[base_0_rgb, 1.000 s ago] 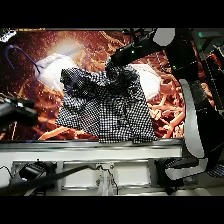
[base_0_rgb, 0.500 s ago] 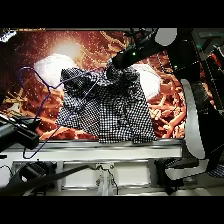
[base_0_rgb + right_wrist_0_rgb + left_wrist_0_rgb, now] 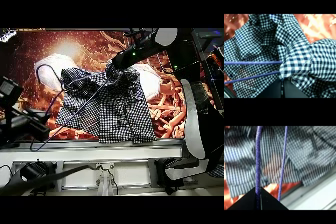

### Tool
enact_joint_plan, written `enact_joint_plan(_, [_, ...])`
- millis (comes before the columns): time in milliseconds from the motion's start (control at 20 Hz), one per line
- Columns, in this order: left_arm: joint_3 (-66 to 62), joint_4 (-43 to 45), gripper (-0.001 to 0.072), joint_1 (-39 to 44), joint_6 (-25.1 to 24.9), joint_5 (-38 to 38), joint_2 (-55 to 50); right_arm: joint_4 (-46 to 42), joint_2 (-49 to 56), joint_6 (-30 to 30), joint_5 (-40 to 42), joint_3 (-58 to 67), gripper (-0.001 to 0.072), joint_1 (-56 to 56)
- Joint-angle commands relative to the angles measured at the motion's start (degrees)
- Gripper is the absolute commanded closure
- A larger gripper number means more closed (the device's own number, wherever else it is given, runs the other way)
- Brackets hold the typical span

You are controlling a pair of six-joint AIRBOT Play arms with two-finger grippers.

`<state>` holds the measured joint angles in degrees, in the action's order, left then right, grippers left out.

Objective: Fold the clothes and pants, and hang the long-sleeved shirts on hangers.

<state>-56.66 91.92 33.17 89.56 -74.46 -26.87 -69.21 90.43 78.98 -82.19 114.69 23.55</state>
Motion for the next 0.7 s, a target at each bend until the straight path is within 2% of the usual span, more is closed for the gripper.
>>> enact_joint_plan(0, [0.0,-2.3,0.0697,0.0,-1.9,9.6,-2.9,0.1,0.0,0.0,-1.1,0.1,0.0689,0.1])
enact_joint_plan(100, [0.0,-5.1,0.0697,0.0,-5.0,12.0,-5.3,0.1,0.0,0.0,-1.8,0.1,0.0688,0.1])
enact_joint_plan(300, [0.0,-5.3,0.0697,-0.1,-6.7,17.0,-12.3,1.5,-0.1,0.0,-3.6,0.1,0.0688,0.1])
enact_joint_plan(400, [0.0,-1.2,0.0699,-0.1,-8.2,23.2,-16.8,3.0,-0.7,0.0,-5.5,0.0,0.0688,0.1])
enact_joint_plan(500, [0.0,-0.7,0.0699,-1.8,-9.7,32.3,-21.7,4.0,-1.6,-0.2,-7.9,0.0,0.0688,0.1])
enact_joint_plan(600, [0.0,-4.8,0.0699,-5.0,-9.7,41.2,-26.1,4.4,-3.2,-0.2,-9.8,0.0,0.0688,0.1])
enact_joint_plan(650, [0.0,-9.5,0.0699,-7.1,-9.8,44.7,-27.9,4.4,-4.5,-0.4,-10.3,0.0,0.0688,0.1])
